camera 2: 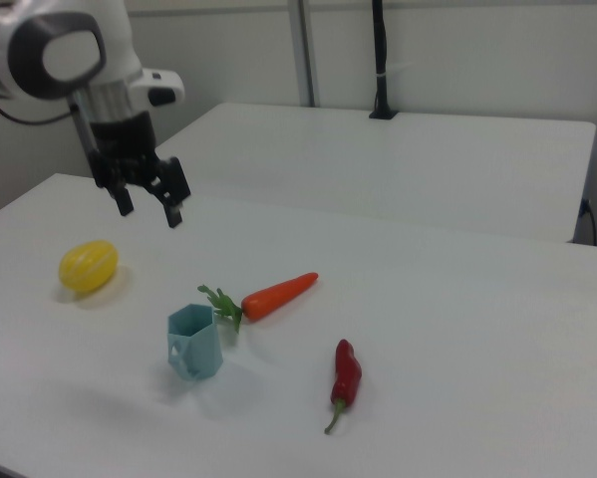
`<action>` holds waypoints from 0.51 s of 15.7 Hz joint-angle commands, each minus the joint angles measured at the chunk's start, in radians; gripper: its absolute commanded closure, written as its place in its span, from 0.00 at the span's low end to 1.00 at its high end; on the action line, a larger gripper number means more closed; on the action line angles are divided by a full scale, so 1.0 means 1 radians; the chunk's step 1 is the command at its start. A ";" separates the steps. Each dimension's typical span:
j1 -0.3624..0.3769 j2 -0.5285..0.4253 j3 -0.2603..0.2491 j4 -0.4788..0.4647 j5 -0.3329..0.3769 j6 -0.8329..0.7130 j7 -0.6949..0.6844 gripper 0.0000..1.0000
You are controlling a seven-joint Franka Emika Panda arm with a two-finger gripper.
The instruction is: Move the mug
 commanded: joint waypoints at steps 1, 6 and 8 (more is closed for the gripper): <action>0.010 0.030 -0.004 0.104 0.037 -0.079 0.110 0.00; -0.002 0.059 -0.004 0.118 0.040 0.017 0.090 0.00; -0.005 0.063 -0.007 0.116 0.040 0.069 0.044 0.00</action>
